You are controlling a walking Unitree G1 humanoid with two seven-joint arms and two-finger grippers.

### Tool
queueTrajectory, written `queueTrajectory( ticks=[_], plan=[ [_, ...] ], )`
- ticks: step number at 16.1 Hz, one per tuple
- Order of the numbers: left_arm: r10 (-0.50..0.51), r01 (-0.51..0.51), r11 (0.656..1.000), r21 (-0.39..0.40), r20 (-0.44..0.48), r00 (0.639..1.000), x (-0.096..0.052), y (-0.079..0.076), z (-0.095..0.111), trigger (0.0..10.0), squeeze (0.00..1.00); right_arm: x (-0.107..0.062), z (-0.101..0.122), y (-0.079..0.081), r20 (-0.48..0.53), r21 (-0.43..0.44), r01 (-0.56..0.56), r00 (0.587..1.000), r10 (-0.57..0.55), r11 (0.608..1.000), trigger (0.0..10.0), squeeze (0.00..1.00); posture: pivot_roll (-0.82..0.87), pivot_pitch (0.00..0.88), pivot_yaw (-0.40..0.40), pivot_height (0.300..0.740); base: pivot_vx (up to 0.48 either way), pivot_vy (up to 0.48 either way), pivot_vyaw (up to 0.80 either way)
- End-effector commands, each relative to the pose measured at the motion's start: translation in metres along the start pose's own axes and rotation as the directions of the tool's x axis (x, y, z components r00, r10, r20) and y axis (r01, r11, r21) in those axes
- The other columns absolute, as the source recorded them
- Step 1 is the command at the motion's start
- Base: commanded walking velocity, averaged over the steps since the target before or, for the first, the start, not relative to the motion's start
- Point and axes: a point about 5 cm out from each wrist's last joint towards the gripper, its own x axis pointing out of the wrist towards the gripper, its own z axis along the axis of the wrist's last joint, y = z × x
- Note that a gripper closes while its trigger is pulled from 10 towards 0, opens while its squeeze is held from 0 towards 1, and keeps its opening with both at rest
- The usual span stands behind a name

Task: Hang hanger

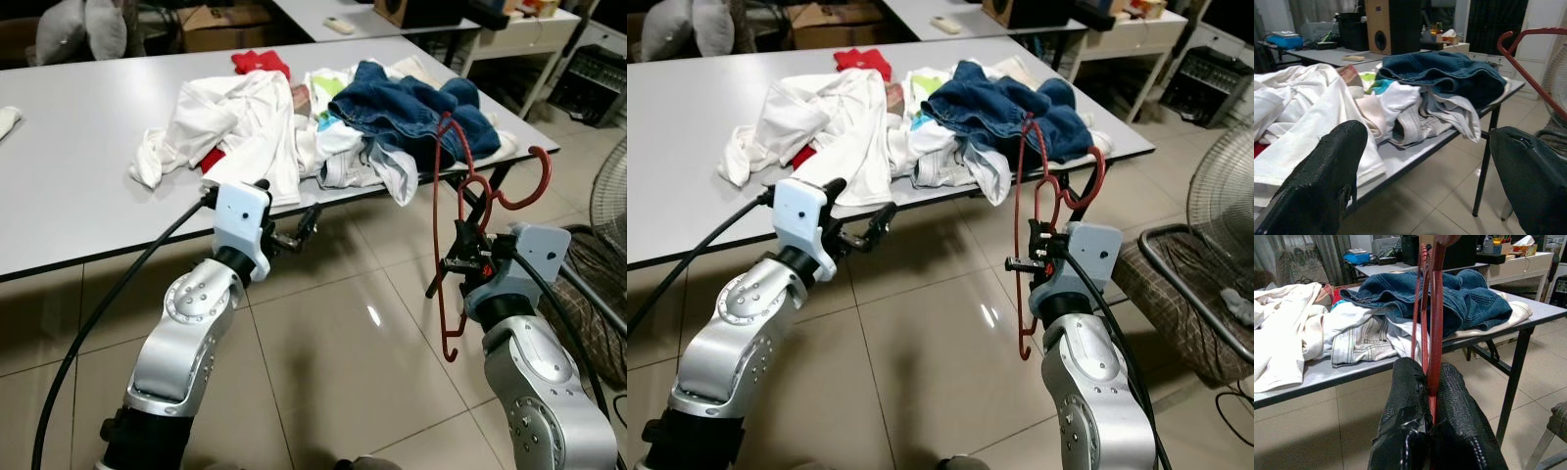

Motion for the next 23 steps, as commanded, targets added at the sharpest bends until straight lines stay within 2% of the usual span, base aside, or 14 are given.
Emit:
queueTrajectory(
  ticks=[1, 10, 22, 23],
  plan=[
    [0.010, -0.010, 1.000, 0.001, 0.008, 1.000, 0.0002, 0.0018, 0.0009, 10.0, 0.84, 0.0010, 0.0031, -0.0010, 0.016, -0.010, 0.005, 1.000, -0.005, 1.000, 10.0, 0.00, -0.02, 0.058, -0.042, 0.740, 0.315, 0.000, 0.00],
    [0.004, -0.004, 1.000, -0.003, 0.017, 1.000, -0.0005, 0.0009, -0.0007, 10.0, 0.85, -0.0001, 0.0031, -0.0006, 0.013, 0.009, 0.000, 1.000, 0.000, 1.000, 10.0, 0.00, -0.03, 0.061, -0.041, 0.740, 0.388, 0.000, -0.76],
    [0.026, -0.028, 0.998, 0.048, 0.031, 0.999, 0.0055, 0.0034, 0.0025, 10.0, 0.85, 0.0065, 0.0071, -0.0001, 0.032, -0.037, -0.046, 0.998, 0.047, 0.998, 10.0, 0.00, -0.02, 0.051, -0.051, 0.740, 0.406, 0.000, 0.00],
    [0.025, -0.026, 0.998, 0.059, 0.030, 0.999, 0.0051, 0.0034, 0.0026, 10.0, 0.84, 0.0063, 0.0068, 0.0001, 0.026, -0.069, -0.050, 0.998, 0.052, 0.996, 10.0, 0.00, -0.02, 0.052, -0.050, 0.740, 0.405, 0.000, 0.00]
  ],
)
